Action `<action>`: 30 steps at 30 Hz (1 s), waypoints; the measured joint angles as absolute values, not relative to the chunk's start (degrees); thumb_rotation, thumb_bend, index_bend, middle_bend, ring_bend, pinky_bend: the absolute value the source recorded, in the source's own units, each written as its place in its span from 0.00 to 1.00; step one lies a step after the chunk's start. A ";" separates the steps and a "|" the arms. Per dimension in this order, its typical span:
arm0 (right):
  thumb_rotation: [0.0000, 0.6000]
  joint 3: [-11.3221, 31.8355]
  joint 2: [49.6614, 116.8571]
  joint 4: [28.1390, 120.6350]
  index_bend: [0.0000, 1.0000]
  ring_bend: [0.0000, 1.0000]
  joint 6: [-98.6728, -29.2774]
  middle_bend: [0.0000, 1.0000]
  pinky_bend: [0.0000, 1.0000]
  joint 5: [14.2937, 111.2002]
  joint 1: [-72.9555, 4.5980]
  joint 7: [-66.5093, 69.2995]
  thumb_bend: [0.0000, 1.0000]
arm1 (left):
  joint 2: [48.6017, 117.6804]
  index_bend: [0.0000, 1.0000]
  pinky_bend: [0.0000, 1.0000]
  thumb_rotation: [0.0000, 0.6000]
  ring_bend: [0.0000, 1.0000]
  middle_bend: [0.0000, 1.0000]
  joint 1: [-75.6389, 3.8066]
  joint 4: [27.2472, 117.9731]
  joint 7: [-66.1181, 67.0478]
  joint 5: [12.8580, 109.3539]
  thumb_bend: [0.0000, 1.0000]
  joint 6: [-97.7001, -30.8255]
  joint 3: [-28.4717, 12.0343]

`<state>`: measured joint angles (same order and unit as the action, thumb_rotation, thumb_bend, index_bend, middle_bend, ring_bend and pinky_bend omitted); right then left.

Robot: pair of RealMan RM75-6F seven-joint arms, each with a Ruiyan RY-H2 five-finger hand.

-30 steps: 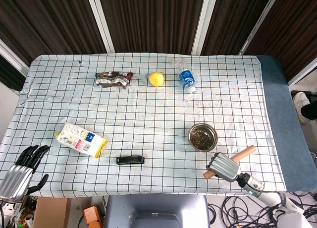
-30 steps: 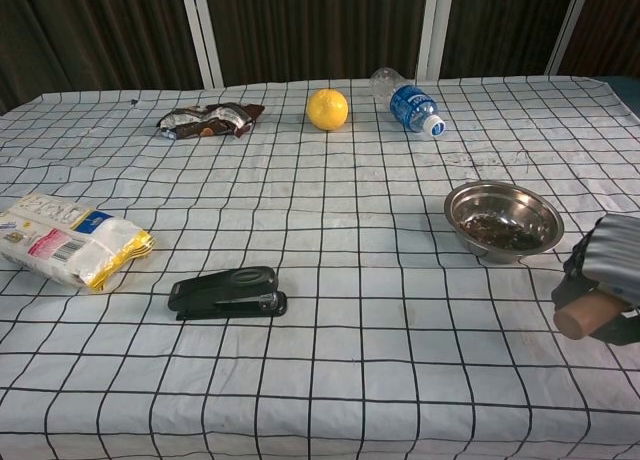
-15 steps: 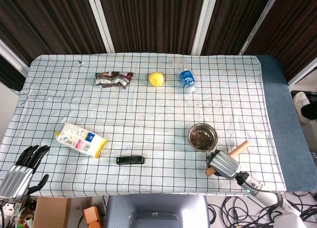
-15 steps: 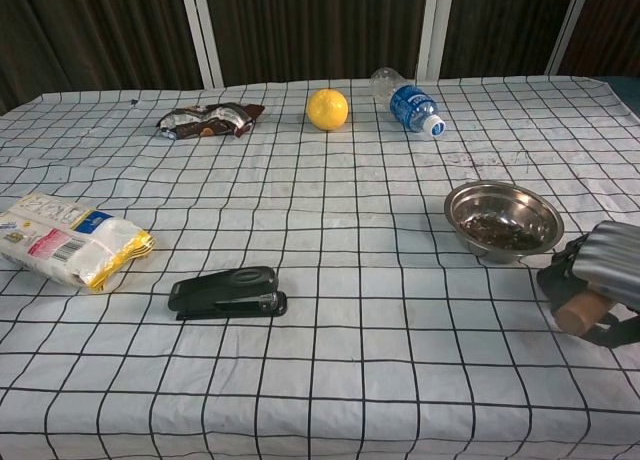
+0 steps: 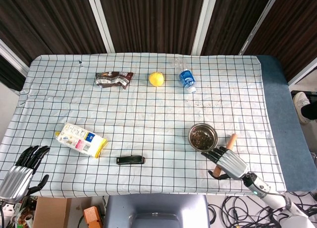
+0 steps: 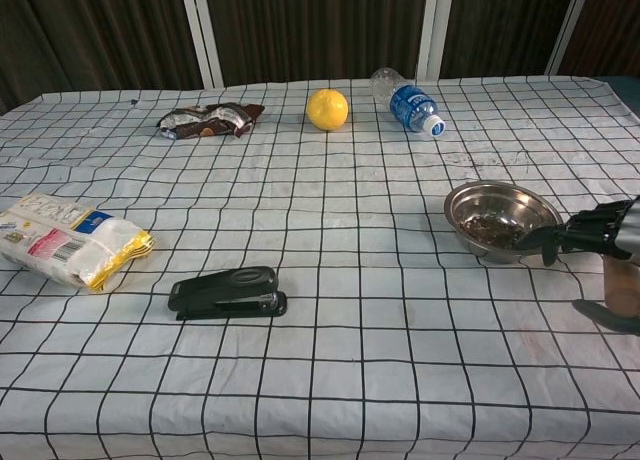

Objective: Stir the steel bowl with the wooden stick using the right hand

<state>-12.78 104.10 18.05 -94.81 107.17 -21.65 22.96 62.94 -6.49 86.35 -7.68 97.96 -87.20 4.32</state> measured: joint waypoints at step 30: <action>0.11 -13.61 94.34 36.17 0.00 0.00 -85.12 0.00 0.12 106.99 -24.38 11.95 0.01 | 62.81 0.00 0.08 1.00 0.00 0.08 -7.08 86.46 -8.39 97.90 0.39 -86.14 4.55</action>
<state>-13.61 94.34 36.17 -85.12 106.99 -24.38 11.95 62.81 -7.08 86.46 -8.39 97.90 -86.14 4.55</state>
